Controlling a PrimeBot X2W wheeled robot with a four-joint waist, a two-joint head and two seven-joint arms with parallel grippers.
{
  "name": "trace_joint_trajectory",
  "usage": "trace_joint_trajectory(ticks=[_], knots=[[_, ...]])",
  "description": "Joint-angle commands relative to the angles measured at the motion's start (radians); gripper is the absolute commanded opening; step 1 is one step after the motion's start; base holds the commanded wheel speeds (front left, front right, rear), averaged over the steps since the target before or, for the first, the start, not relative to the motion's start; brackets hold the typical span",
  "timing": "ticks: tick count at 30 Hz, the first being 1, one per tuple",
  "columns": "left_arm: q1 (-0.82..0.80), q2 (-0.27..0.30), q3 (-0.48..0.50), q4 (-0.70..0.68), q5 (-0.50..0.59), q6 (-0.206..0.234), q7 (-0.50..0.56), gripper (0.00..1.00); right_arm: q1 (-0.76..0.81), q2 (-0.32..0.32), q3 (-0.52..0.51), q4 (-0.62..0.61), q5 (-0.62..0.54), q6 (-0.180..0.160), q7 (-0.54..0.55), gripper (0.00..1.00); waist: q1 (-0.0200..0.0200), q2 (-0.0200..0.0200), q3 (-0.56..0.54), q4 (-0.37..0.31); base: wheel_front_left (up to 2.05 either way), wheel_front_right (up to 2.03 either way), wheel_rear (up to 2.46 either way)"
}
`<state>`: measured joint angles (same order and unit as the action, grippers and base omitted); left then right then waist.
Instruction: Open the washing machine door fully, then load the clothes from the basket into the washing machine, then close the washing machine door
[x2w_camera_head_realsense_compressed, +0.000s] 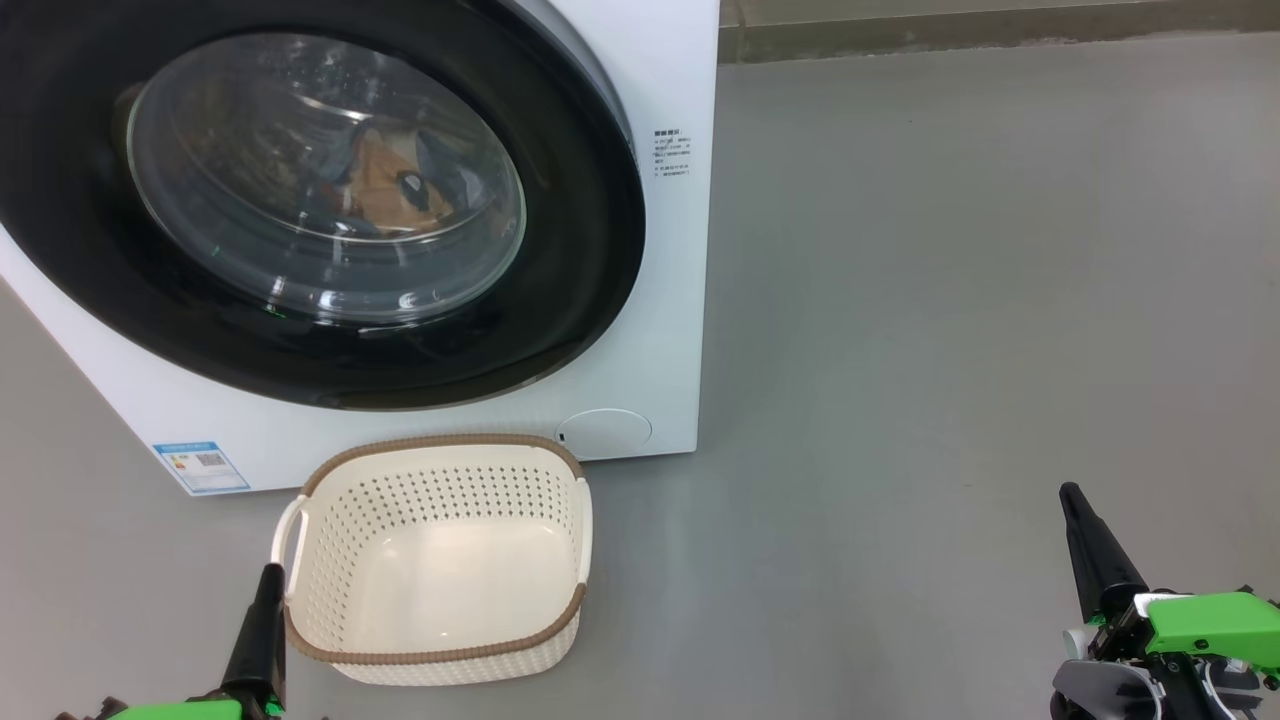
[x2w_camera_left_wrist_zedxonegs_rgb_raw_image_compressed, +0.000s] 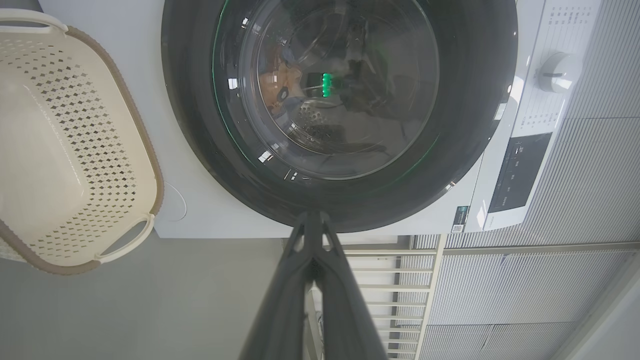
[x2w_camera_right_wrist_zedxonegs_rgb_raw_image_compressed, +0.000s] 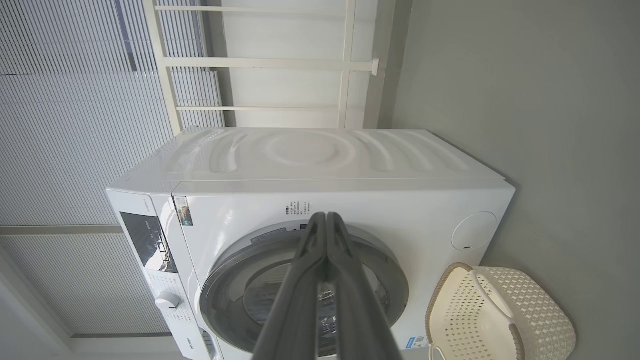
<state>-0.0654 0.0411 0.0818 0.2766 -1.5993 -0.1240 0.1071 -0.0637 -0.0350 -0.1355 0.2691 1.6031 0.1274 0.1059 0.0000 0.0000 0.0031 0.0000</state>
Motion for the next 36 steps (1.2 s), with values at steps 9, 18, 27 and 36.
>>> trace_joint_trajectory(ticks=[9,18,27,36], knots=[[-0.043,0.009,0.033,-0.031,-0.009,-0.007,0.007,0.00,-0.044,-0.015,0.022,-0.024,0.006,0.003,0.007,0.00,0.0000,0.0000,0.000,0.000,0.00,0.00,0.00],[-0.043,0.009,0.033,-0.031,-0.009,-0.007,0.007,0.00,-0.044,-0.015,0.022,-0.024,0.006,0.003,0.007,0.00,0.0000,0.0000,0.000,0.000,0.00,0.00,0.00],[-0.043,0.009,0.033,-0.031,-0.009,-0.007,0.007,0.00,-0.044,-0.015,0.022,-0.024,0.006,0.003,0.007,0.00,0.0000,0.0000,0.000,0.000,0.00,0.00,0.00],[-0.043,0.009,0.033,-0.031,-0.009,-0.007,0.007,0.00,-0.044,-0.015,0.022,-0.024,0.006,0.003,0.007,0.00,0.0000,0.0000,0.000,0.000,0.00,0.00,0.00]])
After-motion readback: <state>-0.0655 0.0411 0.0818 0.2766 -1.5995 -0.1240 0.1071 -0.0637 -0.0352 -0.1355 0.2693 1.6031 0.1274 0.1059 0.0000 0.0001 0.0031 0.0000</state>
